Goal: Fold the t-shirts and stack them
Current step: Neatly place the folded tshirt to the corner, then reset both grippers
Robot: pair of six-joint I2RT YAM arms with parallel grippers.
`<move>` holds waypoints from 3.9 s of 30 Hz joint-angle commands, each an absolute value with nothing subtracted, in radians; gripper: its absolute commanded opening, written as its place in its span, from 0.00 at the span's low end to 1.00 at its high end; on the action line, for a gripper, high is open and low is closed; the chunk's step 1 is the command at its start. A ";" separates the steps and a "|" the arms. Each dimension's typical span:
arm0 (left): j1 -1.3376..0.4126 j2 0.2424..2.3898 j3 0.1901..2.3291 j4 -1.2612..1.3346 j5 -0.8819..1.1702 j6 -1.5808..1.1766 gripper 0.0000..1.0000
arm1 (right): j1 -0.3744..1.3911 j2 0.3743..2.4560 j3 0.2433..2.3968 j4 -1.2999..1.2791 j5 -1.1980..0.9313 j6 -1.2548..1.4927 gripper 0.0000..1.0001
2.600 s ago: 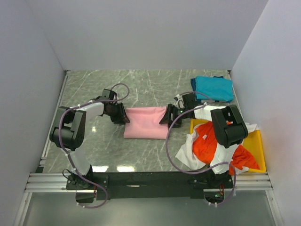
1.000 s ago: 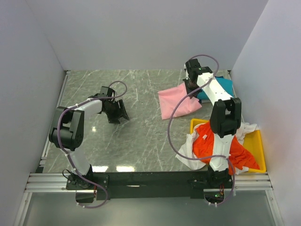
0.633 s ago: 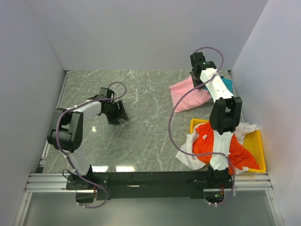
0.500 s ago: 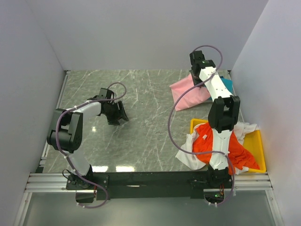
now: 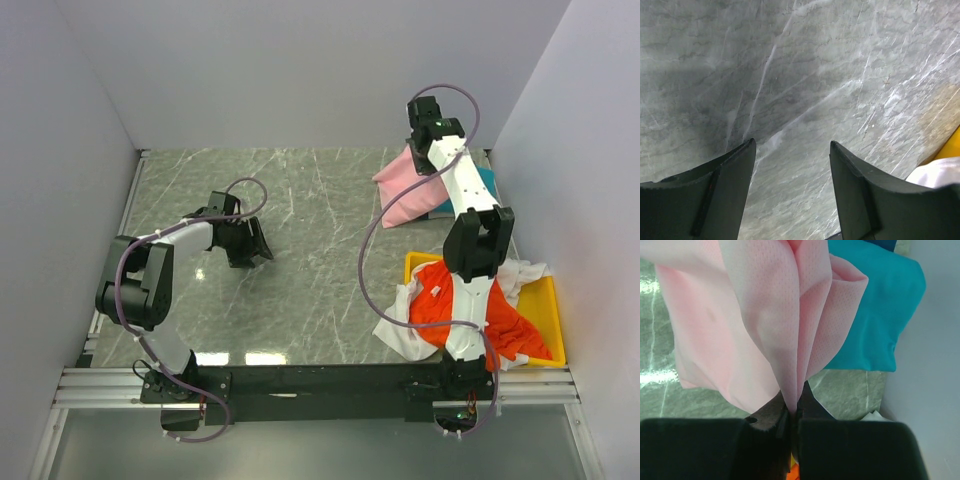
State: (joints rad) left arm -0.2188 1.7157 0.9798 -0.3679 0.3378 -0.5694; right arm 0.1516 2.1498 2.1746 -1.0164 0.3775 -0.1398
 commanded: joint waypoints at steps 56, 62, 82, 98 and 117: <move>-0.252 1.746 0.959 -0.403 0.353 -0.580 0.66 | -0.118 2.244 2.371 -1.016 0.192 -0.023 0.00; -0.255 1.746 0.966 -0.419 0.348 -0.581 0.66 | -0.152 2.286 2.390 -0.993 0.227 -0.052 0.00; -0.270 1.543 1.017 -0.410 0.279 -0.592 0.67 | -0.186 2.139 2.203 -0.847 0.452 0.052 0.87; -0.270 1.292 0.971 -0.325 0.140 -0.649 0.68 | -0.075 1.585 1.736 -0.658 0.247 0.086 0.89; -0.272 1.029 0.821 -0.216 0.017 -0.632 0.70 | 0.310 1.105 0.821 -0.181 -0.223 0.534 0.88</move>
State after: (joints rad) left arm -0.2672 1.0691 0.8333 -0.2741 0.0422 -0.6468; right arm 0.2630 1.1568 0.8597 -0.3489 -0.1852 0.4068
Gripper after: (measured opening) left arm 0.700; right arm 0.882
